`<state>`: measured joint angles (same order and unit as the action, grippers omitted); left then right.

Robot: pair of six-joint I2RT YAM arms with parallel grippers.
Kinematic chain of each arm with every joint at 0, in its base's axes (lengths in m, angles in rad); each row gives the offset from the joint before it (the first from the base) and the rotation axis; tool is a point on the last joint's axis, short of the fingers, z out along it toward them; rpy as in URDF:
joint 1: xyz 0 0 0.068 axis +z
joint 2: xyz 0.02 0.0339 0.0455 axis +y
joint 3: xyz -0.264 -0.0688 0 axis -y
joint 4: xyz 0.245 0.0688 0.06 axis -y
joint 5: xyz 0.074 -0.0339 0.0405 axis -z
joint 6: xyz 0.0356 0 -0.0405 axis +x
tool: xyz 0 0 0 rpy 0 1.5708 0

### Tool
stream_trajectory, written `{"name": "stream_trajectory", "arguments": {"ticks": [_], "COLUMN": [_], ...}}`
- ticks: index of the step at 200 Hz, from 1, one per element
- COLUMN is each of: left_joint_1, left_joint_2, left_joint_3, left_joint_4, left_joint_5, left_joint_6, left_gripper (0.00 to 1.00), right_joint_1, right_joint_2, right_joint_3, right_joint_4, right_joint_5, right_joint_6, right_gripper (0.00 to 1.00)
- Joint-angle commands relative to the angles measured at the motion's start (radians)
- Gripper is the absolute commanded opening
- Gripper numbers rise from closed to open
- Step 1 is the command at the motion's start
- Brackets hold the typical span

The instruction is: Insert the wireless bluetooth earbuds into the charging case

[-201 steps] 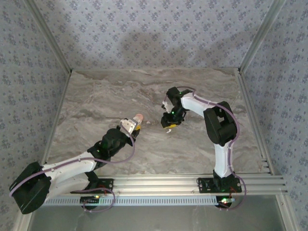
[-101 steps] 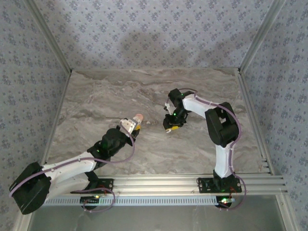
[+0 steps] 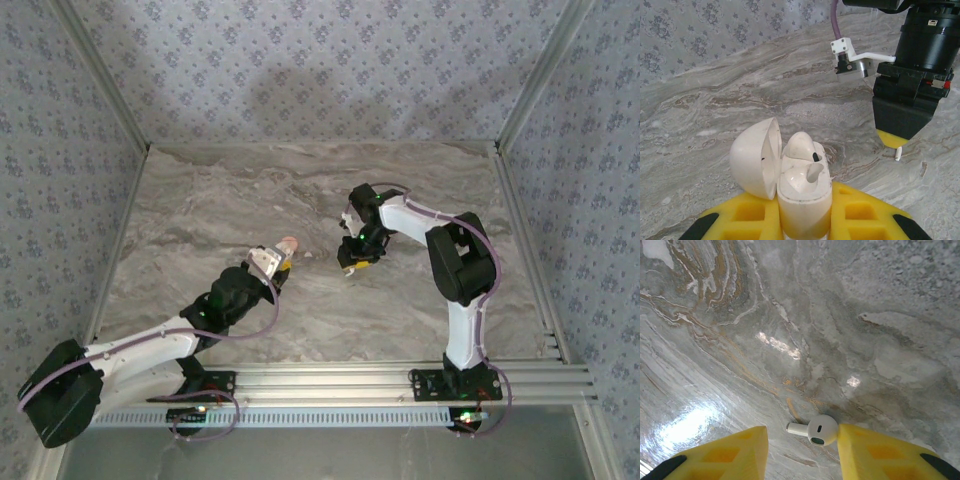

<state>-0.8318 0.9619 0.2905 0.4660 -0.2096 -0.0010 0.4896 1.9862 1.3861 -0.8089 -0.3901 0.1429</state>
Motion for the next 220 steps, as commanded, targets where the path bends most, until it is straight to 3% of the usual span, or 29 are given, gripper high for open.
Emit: {"name": "stream_trajectory", "arguments": {"ticks": [1, 220], "left_joint_1": [0.003, 0.006], "left_joint_2": [-0.016, -0.021], "left_joint_3": [0.001, 0.001], "left_joint_4": [0.002, 0.0], "left_joint_5": [0.004, 0.005], "left_joint_6": [0.011, 0.016], "left_gripper": [0.11, 0.11], "right_joint_1": [0.008, 0.054], "right_joint_2": [0.018, 0.028], "right_joint_3": [0.012, 0.112], "right_joint_4": [-0.006, -0.054], "right_joint_5": [-0.024, -0.052], "right_joint_6": [0.011, 0.0], "right_gripper": [0.42, 0.41]}}
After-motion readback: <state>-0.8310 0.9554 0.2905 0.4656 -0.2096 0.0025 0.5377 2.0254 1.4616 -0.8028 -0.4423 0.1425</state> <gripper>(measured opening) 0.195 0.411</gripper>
